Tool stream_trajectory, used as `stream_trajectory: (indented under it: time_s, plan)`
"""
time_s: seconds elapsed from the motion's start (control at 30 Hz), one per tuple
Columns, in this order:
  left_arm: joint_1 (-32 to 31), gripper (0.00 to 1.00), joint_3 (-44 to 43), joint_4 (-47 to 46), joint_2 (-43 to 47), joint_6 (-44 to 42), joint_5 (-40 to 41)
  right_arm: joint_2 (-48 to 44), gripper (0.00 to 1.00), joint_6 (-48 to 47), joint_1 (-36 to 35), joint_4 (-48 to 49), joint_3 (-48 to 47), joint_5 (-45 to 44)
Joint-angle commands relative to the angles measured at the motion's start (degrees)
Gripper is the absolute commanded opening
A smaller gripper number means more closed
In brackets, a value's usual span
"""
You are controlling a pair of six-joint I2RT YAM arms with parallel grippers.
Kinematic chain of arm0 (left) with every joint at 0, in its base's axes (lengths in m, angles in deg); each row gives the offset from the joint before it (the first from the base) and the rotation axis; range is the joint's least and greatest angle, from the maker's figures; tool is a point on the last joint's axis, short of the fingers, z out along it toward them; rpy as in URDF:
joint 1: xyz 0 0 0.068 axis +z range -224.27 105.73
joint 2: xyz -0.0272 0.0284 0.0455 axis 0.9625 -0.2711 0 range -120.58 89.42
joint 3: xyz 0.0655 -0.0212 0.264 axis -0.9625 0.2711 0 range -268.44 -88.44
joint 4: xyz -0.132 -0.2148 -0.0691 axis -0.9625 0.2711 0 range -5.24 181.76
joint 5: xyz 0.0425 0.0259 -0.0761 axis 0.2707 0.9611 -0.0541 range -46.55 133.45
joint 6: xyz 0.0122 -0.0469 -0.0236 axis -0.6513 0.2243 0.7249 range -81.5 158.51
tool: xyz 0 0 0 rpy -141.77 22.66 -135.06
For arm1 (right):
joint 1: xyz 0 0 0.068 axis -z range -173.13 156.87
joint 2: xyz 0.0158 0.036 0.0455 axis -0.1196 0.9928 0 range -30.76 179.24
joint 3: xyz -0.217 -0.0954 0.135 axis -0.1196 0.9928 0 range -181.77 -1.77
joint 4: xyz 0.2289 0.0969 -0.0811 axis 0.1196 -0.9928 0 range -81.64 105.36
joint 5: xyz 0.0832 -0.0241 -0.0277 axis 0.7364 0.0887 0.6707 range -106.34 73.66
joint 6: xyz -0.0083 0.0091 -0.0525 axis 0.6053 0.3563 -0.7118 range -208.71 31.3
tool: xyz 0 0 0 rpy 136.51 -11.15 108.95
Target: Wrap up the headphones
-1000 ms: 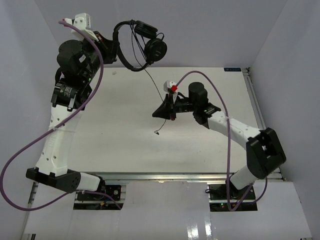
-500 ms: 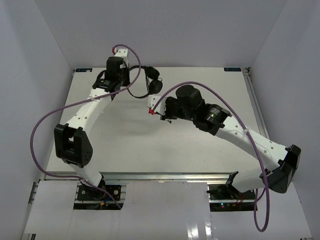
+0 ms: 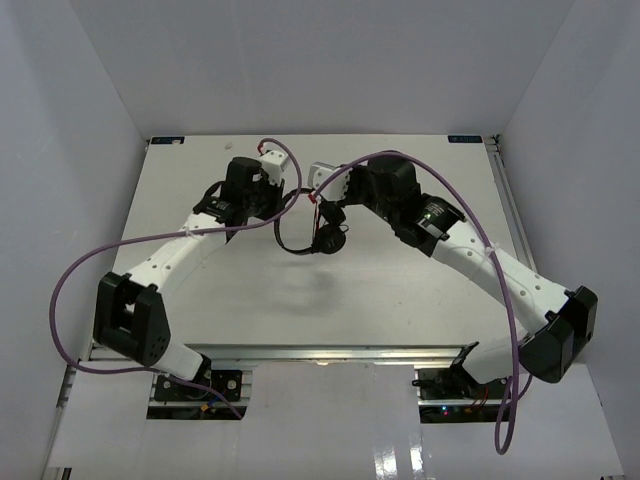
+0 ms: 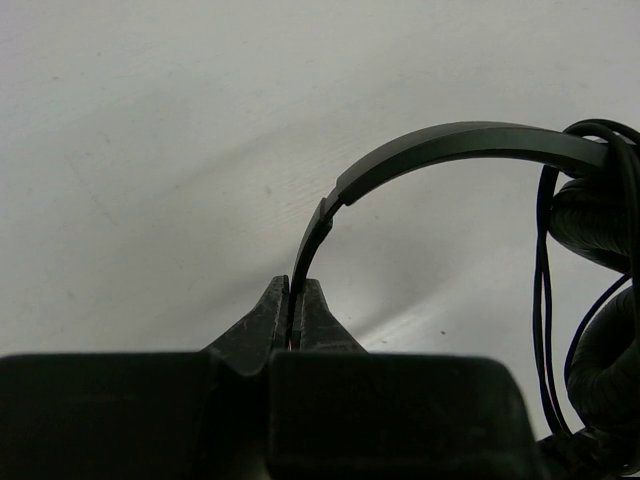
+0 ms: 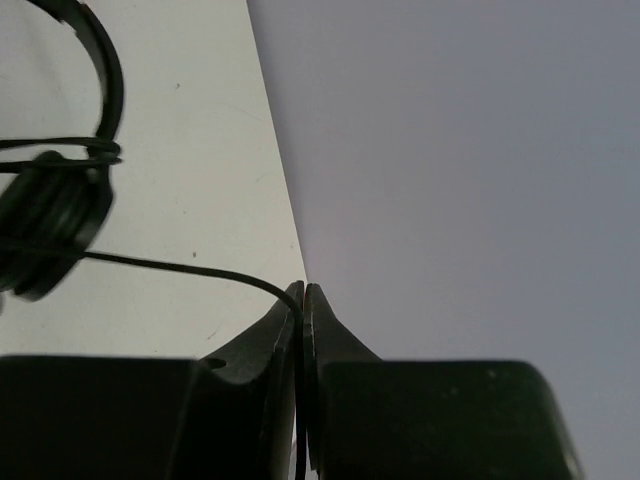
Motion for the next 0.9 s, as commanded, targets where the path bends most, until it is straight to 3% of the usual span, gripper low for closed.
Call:
stream_trajectory:
  time_s: [0.0, 0.43, 0.63, 0.77, 0.87]
  plan:
    - [-0.78, 0.0, 3.3, -2.79, 10.1, -1.61, -13.57, 0.16, 0.08, 4.74, 6.62, 5.48, 1.59, 11.72]
    - [-3.71, 0.0, -0.1, -0.86, 12.57, 1.2, -26.21, 8.63, 0.08, 23.14, 16.89, 7.24, -3.85, 36.3]
    - [-3.71, 0.0, -2.91, -4.07, 14.72, 5.52, -23.72, 12.91, 0.09, 36.45, 22.53, 9.45, -0.92, 51.27]
    - [-3.71, 0.0, -5.01, -8.63, 15.46, 10.59, -20.48, 14.32, 0.12, 49.77, 24.28, 18.63, 5.48, 65.94]
    - [-3.71, 0.0, -6.59, -12.97, 14.82, 14.27, -18.81, 14.49, 0.15, 62.28, 24.24, 33.57, 11.04, 72.96]
